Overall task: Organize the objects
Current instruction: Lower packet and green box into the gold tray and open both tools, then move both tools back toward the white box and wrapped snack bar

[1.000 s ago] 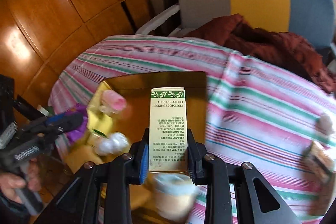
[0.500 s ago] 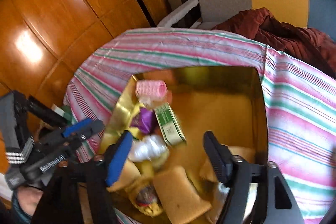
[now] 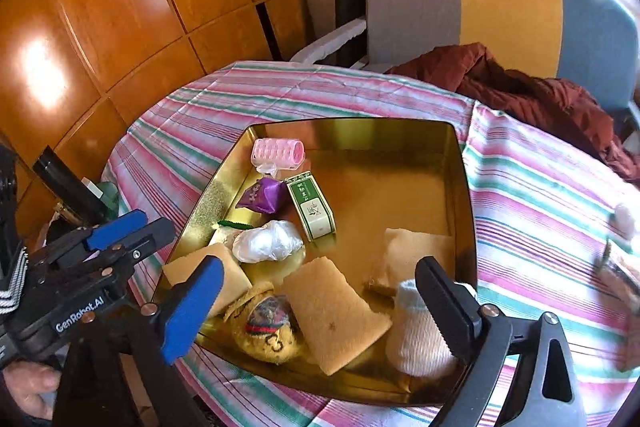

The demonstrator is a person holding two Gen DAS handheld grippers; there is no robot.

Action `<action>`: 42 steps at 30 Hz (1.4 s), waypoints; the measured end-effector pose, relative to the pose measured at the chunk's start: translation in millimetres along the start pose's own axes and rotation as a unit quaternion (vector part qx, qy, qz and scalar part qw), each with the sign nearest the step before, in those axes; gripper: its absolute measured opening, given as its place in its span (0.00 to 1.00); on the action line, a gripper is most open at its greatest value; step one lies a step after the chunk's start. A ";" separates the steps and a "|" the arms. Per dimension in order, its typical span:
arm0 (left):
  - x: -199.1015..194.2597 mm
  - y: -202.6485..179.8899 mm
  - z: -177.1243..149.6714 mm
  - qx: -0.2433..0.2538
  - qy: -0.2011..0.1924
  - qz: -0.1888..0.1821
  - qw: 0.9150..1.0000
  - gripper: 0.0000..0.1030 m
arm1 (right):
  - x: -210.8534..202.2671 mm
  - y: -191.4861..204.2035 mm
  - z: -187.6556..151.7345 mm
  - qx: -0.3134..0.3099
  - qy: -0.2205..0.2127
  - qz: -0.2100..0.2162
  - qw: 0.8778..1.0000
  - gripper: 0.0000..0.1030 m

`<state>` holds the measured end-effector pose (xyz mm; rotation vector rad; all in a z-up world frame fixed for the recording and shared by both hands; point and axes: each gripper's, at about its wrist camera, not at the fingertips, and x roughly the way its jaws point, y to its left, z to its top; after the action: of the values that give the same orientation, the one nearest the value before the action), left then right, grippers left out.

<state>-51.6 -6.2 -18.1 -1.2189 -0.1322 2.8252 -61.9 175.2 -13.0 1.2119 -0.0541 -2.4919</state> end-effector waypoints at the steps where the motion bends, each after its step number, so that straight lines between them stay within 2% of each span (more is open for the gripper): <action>1: -2.3 -1.5 -1.2 0.004 -0.003 0.003 1.000 0.45 | -2.0 1.5 -1.9 -0.002 -0.003 -0.003 1.000 0.96; 7: -13.2 -8.8 -6.4 0.023 -0.019 0.013 0.999 0.45 | -11.2 8.9 -15.1 -0.014 -0.016 -0.018 1.000 0.98; 20: -19.7 -31.0 -16.5 0.052 -0.014 -0.001 0.999 0.45 | -27.4 -1.1 -34.6 -0.004 -0.036 -0.047 0.998 1.00; 30: -24.4 -59.1 -22.2 0.090 -0.012 -0.017 0.996 0.45 | -41.1 -24.5 -44.6 0.021 -0.045 -0.066 0.997 1.00; 42: -33.8 -98.2 -27.5 0.147 -0.019 -0.036 0.988 0.45 | -61.3 -66.8 -57.7 0.069 -0.054 -0.098 0.991 1.00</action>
<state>-6.2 90.0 -2.4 -1.0724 0.2269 2.6838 -3.9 265.6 -16.1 1.1867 -0.1429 -2.7640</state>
